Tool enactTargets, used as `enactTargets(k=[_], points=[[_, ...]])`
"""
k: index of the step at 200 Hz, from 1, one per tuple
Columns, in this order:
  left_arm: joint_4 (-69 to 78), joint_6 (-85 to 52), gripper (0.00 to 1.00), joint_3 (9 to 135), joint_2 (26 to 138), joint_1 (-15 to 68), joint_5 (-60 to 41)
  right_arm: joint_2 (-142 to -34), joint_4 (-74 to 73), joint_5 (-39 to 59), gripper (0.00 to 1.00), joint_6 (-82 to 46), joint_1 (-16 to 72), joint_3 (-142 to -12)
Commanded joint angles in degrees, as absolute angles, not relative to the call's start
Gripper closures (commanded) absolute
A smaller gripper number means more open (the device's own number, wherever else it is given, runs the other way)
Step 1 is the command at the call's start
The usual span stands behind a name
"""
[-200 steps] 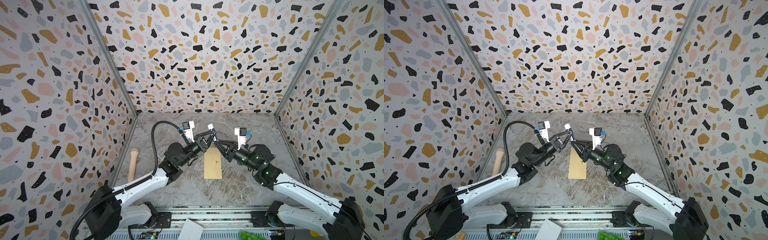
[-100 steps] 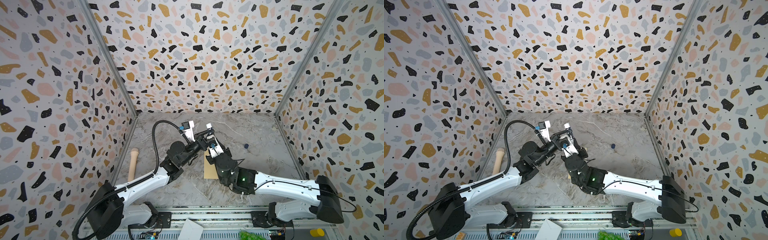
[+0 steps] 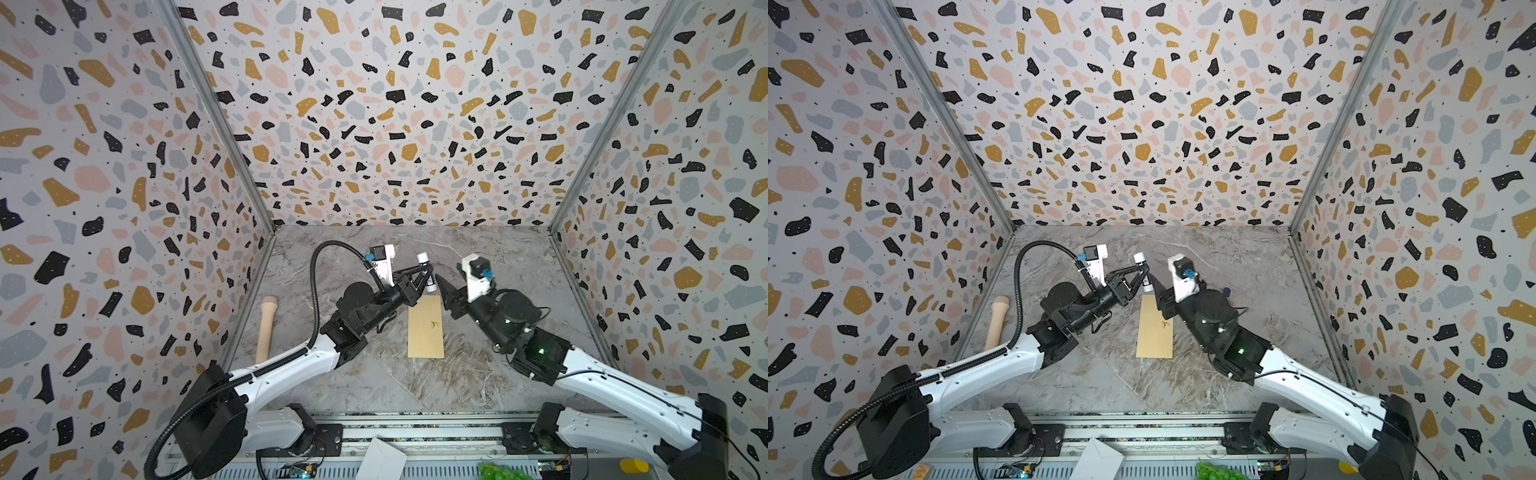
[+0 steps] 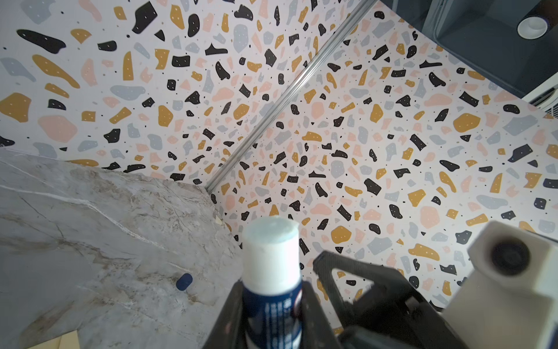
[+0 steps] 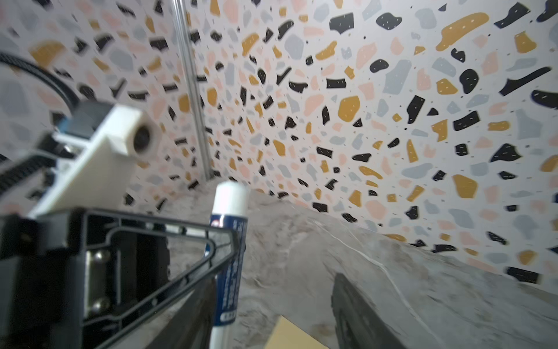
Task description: Place the letter into the envelope and seal it
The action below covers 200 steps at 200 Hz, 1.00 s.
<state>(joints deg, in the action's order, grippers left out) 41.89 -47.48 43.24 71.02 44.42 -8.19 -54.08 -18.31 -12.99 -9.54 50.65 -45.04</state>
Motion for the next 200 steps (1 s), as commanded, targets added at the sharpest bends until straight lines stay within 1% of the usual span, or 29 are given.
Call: enactTargets(k=[1, 15, 29, 52, 112, 130, 161, 200], points=[[44.4, -46.9, 1.00, 45.2, 69.0, 44.6, -11.6, -51.2, -26.5, 15.6, 0.32, -26.4, 44.2, -40.1], [46.7, -48.2, 1.00, 45.2, 68.9, 44.6, -13.0, -50.9, -32.5, 23.9, 0.31, -33.5, 40.0, -37.1], [48.8, -49.6, 1.00, 45.3, 69.2, 44.6, -14.1, -51.5, -39.2, 29.7, 0.31, -40.1, 36.9, -34.7], [51.8, -52.5, 1.00, 44.8, 69.8, 44.6, -15.0, -53.5, -51.4, 34.6, 0.32, -49.3, 34.7, -30.9], [55.2, -55.0, 1.00, 43.7, 70.4, 44.6, -15.3, -60.1, -63.2, 36.9, 0.37, -57.2, 34.7, -30.3], [55.4, -55.3, 1.00, 43.7, 70.6, 44.6, -15.3, -61.8, -66.1, 37.1, 0.43, -59.3, 34.7, -30.4], [55.7, -55.7, 1.00, 43.6, 70.9, 44.6, -15.4, -63.6, -67.7, 37.5, 0.50, -60.5, 35.1, -31.3], [56.3, -56.4, 1.00, 43.4, 71.3, 44.6, -15.8, -64.6, -68.0, 36.3, 0.54, -60.2, 35.5, -31.9]])
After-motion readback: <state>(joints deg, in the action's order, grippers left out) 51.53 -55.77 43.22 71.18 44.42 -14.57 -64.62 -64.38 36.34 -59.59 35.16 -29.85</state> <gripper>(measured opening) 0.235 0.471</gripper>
